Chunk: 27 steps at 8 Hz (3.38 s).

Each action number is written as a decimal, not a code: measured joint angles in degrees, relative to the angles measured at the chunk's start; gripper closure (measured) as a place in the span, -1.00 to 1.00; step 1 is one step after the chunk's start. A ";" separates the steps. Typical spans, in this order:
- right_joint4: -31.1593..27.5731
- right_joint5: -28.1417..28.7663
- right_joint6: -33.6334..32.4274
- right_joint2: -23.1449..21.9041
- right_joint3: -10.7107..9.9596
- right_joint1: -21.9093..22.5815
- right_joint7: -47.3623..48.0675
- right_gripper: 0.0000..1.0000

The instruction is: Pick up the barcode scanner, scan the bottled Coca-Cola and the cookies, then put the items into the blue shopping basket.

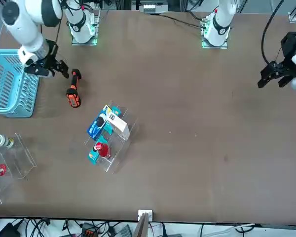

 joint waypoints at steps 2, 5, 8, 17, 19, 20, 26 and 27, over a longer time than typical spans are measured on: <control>-3.94 0.00 5.67 1.10 0.21 0.08 -0.16 -1.00; -4.90 0.00 11.47 7.04 0.25 0.13 -1.07 -1.00; -4.96 0.00 18.03 15.19 0.25 0.11 -2.82 -1.00; -4.61 0.00 25.23 22.82 0.07 0.06 -4.53 0.15; -3.57 0.00 23.67 21.60 -0.11 0.03 -4.97 0.15; -2.22 0.00 20.21 19.71 -0.14 0.03 -5.03 0.15; 25.70 17.23 -15.02 13.44 0.71 0.62 -6.02 0.15; 28.36 21.67 -15.91 15.26 0.93 1.08 -6.16 0.15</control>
